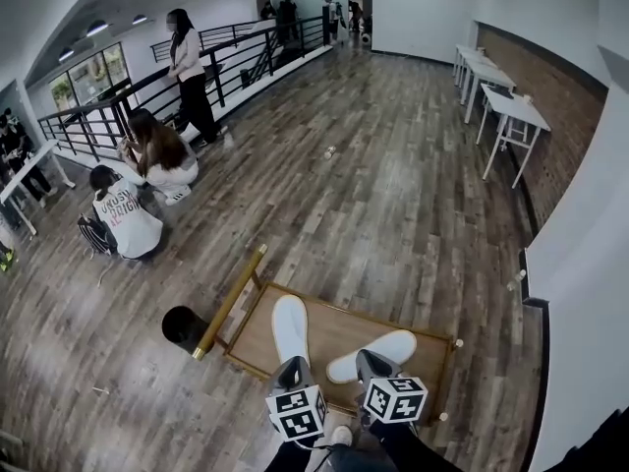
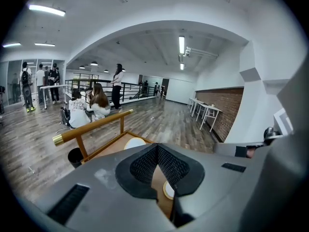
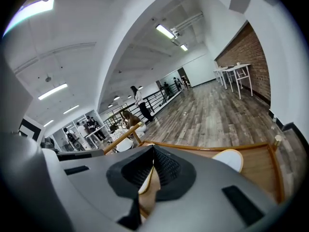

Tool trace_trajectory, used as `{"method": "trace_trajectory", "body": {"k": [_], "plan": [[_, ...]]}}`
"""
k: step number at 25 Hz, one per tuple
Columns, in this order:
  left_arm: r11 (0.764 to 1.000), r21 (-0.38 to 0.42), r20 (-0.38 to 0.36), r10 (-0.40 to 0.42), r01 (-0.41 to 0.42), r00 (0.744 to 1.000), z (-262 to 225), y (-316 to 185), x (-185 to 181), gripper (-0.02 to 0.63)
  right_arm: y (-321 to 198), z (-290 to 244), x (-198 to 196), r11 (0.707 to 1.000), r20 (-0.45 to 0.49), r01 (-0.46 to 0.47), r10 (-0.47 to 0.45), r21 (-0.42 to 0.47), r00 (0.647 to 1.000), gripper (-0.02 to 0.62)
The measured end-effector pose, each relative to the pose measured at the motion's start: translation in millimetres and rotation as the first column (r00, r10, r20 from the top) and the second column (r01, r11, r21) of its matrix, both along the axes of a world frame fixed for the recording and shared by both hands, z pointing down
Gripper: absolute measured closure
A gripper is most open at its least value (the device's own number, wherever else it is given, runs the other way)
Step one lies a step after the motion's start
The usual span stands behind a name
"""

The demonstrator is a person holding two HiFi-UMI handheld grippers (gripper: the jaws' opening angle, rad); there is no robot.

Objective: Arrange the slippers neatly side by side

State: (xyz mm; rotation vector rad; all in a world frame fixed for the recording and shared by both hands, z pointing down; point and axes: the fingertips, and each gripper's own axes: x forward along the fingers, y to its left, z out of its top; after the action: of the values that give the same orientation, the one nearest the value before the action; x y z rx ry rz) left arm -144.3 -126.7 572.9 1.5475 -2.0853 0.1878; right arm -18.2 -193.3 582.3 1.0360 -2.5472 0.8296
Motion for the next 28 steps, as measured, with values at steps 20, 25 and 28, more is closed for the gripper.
{"method": "trace_trajectory", "body": {"k": [20,25,28], "plan": [[0.962,-0.048,-0.031,0.267,-0.268,0.963,16.6,-78.2,2.7,0.607,-47.2,14.4,44.4,0.942,-0.021,-0.330,0.330,-0.061,0.944,0.598],[0.920,-0.045,-0.029,0.388,-0.389,0.921,15.6,-87.5,-2.9,0.607,-48.9,7.0,32.1,0.913,-0.023,-0.406,0.406,-0.045,0.914,0.598],[0.891,-0.045,-0.028,0.451,-0.452,0.892,18.9,-88.4,-7.7,0.607,-43.3,8.3,26.2,0.894,-0.038,-0.446,0.445,-0.036,0.895,0.598]]}}
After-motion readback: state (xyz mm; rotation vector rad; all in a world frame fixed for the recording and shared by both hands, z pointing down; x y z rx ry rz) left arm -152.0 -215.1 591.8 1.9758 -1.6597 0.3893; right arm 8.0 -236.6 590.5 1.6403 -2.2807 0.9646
